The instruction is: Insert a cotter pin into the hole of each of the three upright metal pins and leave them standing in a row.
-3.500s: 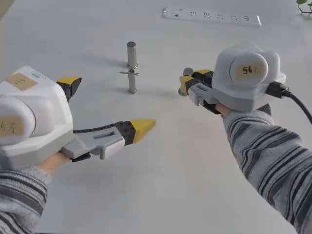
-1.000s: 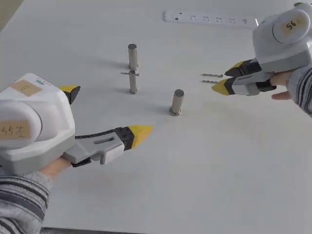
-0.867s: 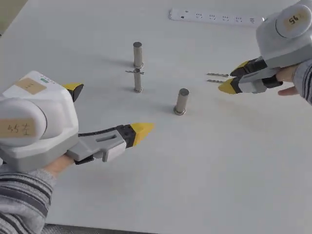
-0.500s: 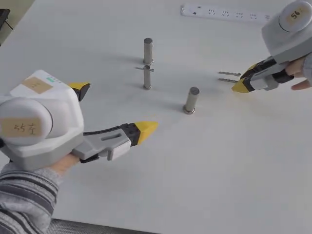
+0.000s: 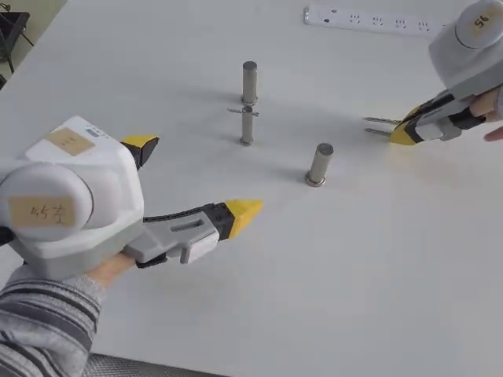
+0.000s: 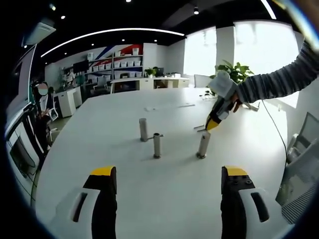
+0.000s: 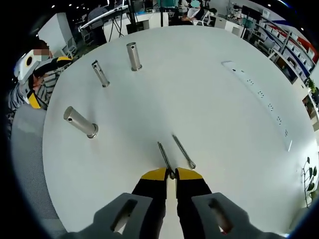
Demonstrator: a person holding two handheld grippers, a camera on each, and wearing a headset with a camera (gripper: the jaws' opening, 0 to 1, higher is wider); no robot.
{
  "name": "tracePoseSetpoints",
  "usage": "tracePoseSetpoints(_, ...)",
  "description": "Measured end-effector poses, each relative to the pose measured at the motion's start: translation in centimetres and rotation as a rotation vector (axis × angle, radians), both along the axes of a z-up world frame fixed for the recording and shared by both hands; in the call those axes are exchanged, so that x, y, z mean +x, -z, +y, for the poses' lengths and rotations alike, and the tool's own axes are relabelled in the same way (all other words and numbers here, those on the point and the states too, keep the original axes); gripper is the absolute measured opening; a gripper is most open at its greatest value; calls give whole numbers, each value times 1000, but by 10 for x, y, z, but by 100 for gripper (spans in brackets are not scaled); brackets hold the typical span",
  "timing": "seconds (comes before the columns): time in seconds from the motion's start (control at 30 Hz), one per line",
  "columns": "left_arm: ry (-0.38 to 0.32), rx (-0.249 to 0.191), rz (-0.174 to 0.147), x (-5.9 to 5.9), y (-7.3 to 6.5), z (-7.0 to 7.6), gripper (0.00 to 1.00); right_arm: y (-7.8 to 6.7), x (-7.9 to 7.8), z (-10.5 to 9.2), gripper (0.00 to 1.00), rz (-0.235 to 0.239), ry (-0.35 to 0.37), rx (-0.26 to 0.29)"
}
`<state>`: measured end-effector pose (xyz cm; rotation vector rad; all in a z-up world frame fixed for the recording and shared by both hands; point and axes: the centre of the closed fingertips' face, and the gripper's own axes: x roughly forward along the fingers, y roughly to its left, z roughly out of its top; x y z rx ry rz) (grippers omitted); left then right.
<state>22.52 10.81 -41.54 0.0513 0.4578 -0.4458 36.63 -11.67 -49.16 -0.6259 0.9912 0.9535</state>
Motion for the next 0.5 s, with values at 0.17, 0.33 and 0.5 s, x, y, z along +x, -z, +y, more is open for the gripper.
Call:
tracePoseSetpoints(0.17, 4, -1, 8, 0, 2, -1, 84, -1, -6, 3, 0, -43, -106, -55)
tracePoseSetpoints(0.33, 17, -7, 17, -1, 3, -2, 83, -2, -10, 5, 0, -67, -143, -76)
tracePoseSetpoints(0.5, 32, -10, 18, -1, 2, -4, 81, -5, -13, 7, 0, -98, -160, -59)
